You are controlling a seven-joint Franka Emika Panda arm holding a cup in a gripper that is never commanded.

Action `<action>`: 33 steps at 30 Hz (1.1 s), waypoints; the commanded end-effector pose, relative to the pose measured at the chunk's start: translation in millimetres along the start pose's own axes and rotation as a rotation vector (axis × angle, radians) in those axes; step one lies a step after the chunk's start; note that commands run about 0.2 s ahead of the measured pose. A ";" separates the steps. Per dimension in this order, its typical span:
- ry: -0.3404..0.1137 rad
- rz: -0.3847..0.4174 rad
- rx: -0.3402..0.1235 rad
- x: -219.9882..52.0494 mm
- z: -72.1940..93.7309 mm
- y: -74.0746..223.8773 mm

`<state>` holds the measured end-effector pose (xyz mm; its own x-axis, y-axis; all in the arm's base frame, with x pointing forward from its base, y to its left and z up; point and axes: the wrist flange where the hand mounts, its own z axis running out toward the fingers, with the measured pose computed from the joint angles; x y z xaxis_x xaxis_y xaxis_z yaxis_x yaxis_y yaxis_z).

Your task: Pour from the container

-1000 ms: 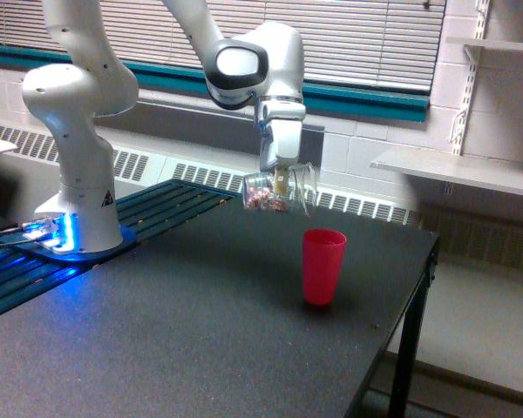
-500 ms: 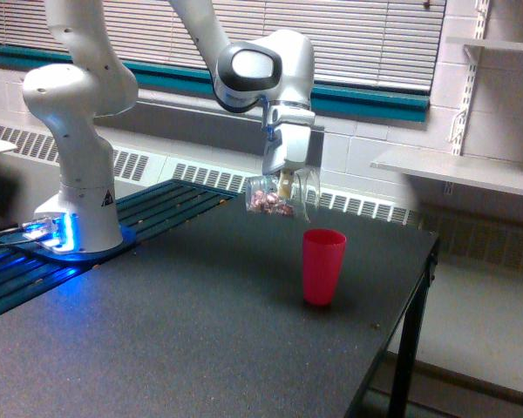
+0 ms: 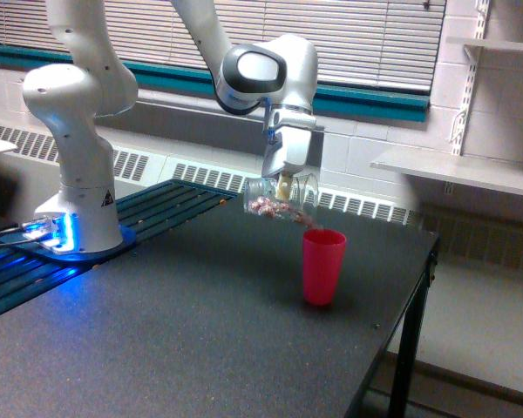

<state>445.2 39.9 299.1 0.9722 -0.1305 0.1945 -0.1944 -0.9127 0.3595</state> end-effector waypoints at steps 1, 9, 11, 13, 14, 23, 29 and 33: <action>0.009 0.020 -0.016 5.0 -3.8 -2.4; 0.000 0.014 -0.033 6.4 -3.7 -6.5; -0.001 0.011 -0.040 6.7 -4.3 -7.5; -0.005 0.006 -0.043 6.8 -4.1 -8.5; -0.005 0.004 -0.044 6.9 -4.0 -8.8; -0.012 -0.005 -0.068 8.2 -5.3 -10.9; -0.013 -0.004 -0.084 8.6 -6.8 -10.9; -0.016 -0.006 -0.098 8.8 -9.0 -11.6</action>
<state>453.1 48.5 301.0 0.9765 -0.1320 0.1705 -0.1945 -0.8805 0.4323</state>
